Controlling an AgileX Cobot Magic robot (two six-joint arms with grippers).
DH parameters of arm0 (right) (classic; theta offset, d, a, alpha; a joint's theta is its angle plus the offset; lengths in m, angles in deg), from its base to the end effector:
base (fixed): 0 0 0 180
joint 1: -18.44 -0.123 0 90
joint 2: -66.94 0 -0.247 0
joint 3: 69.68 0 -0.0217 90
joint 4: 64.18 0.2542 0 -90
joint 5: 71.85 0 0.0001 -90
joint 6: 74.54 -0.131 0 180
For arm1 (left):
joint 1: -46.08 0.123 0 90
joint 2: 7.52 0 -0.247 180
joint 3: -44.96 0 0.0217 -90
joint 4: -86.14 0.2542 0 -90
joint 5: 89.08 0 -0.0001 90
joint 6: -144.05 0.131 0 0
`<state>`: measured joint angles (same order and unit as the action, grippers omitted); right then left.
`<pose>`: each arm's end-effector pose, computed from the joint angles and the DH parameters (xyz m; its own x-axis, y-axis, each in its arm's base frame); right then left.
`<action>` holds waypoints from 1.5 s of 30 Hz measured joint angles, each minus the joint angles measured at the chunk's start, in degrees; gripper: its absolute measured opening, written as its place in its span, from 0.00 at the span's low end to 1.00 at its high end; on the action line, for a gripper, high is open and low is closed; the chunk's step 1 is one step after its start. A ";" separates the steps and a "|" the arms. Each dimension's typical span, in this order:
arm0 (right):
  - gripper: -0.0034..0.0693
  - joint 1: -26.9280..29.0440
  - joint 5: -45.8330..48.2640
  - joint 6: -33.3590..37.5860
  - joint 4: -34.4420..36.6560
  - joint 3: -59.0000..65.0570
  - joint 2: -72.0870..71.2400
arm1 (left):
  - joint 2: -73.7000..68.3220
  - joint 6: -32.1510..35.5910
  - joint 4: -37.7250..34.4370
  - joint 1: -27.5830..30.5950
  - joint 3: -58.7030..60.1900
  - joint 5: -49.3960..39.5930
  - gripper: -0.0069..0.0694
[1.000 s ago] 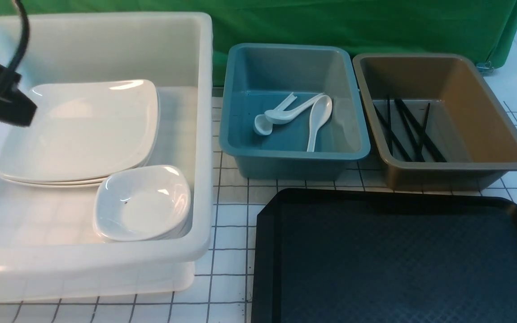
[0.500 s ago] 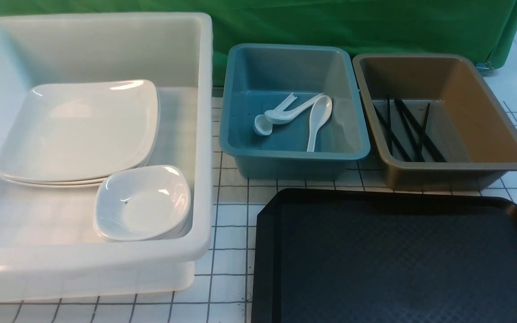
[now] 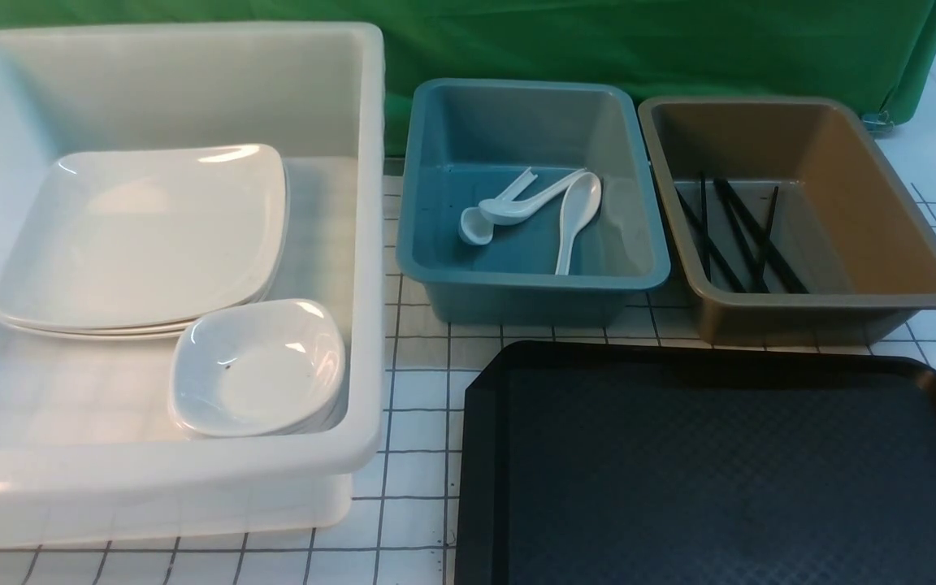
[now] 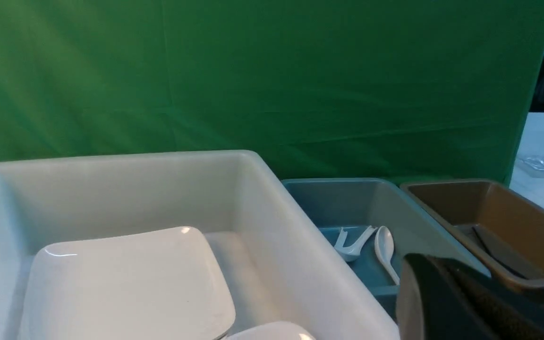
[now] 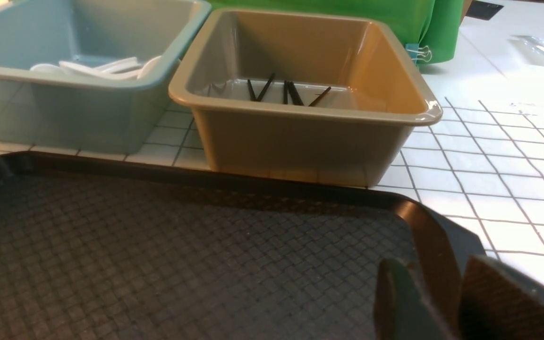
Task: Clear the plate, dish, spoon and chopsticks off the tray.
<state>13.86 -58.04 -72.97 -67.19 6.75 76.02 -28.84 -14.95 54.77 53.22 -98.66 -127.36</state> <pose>0.1368 0.0093 0.1822 -0.1553 -0.0910 -0.9837 -0.0799 0.9936 -0.0793 0.1016 -0.0299 0.3633 -0.0450 -0.0817 -0.9956 0.1992 0.9759 -0.0891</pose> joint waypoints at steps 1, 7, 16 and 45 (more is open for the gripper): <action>0.35 0.00 0.00 0.00 0.00 0.00 0.00 | 0.00 0.00 0.64 0.00 0.00 -0.07 0.09; 0.37 0.00 0.00 0.00 0.00 0.00 0.00 | 0.00 0.32 3.18 0.00 0.00 -0.19 0.09; 0.38 0.00 0.00 0.00 0.00 0.00 0.00 | 0.61 -3.20 9.47 0.00 12.53 12.66 0.09; 0.38 0.00 0.00 0.00 0.00 0.00 0.00 | 12.35 -21.00 27.15 -3.11 39.97 25.13 0.09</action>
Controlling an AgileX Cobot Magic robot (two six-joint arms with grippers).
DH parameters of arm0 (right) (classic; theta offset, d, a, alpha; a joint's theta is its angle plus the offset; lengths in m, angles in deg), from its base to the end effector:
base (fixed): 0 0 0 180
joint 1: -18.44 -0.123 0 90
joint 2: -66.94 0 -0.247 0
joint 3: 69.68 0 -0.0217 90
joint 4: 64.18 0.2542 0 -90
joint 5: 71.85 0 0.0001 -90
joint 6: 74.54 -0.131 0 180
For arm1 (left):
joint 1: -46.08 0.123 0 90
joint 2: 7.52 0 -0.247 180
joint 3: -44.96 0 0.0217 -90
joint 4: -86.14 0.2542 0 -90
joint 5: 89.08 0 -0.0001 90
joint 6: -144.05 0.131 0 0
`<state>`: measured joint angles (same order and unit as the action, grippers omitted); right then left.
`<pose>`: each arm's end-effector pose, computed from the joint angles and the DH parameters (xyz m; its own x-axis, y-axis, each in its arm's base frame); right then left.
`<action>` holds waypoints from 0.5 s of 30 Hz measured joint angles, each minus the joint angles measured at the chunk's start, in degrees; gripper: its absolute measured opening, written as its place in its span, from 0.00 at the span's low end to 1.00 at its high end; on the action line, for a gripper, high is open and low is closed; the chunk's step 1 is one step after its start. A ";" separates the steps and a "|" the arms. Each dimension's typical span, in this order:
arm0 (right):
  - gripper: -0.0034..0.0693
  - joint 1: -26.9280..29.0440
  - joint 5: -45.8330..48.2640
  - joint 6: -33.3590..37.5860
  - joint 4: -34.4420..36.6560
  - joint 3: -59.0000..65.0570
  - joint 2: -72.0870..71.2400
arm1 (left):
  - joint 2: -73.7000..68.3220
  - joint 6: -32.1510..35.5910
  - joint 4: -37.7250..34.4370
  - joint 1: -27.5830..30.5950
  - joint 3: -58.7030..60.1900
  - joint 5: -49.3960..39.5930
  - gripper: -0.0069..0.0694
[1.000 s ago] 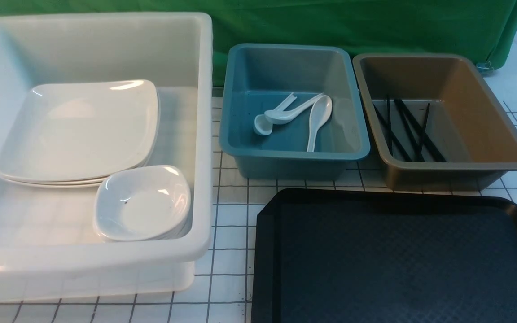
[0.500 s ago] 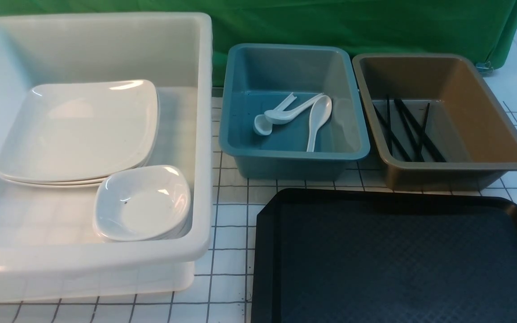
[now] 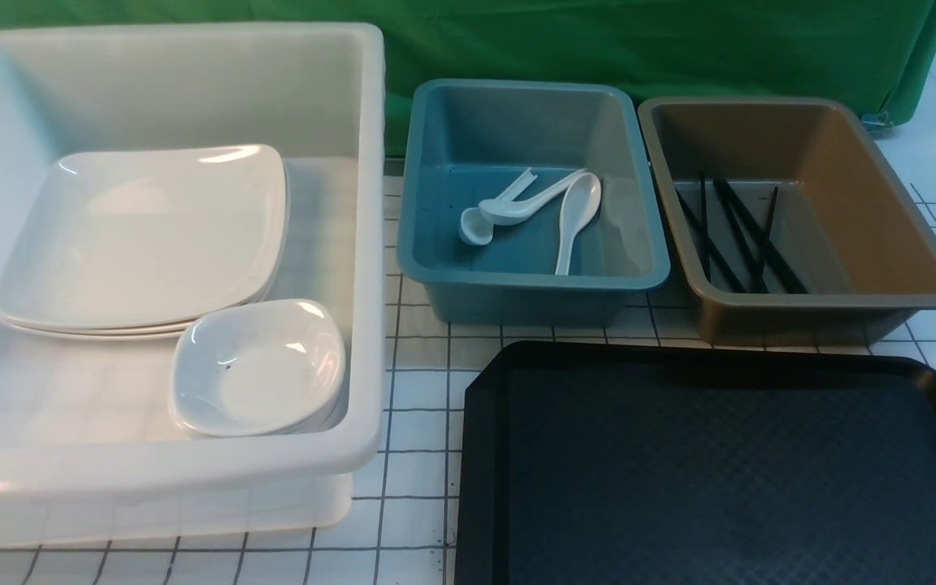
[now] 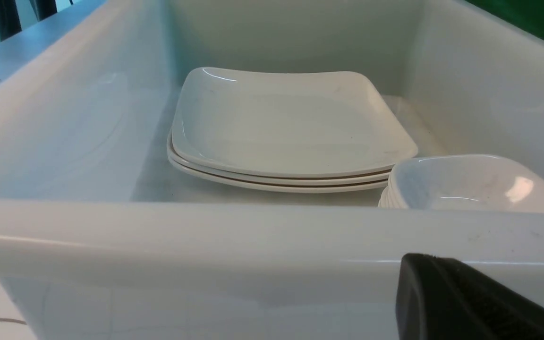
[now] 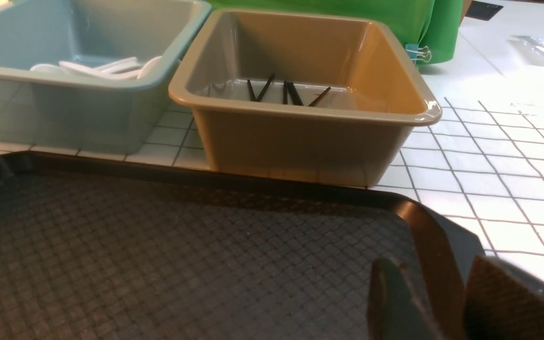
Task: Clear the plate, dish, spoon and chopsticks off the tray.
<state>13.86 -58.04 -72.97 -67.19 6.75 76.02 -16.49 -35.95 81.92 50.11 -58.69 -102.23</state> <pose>0.1368 0.0093 0.1822 -0.1553 -0.0910 -0.9837 -0.0799 0.9936 -0.0793 0.1370 0.0074 0.1846 -0.1421 -0.0818 -0.9865 -0.0641 0.9952 -0.0733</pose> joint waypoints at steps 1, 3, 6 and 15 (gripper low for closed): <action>0.38 0.00 0.00 0.00 0.00 0.00 0.00 | 0.00 0.00 0.00 -0.06 0.00 0.00 0.09; 0.38 0.00 0.00 0.00 0.00 0.00 0.00 | 0.00 0.00 0.00 -0.06 0.00 0.00 0.09; 0.38 0.00 0.00 0.00 0.00 0.00 0.00 | 0.00 0.00 0.00 -0.12 0.00 0.00 0.09; 0.38 0.00 0.00 0.00 0.00 0.00 0.00 | 0.00 -0.39 0.00 -0.12 0.00 0.00 0.10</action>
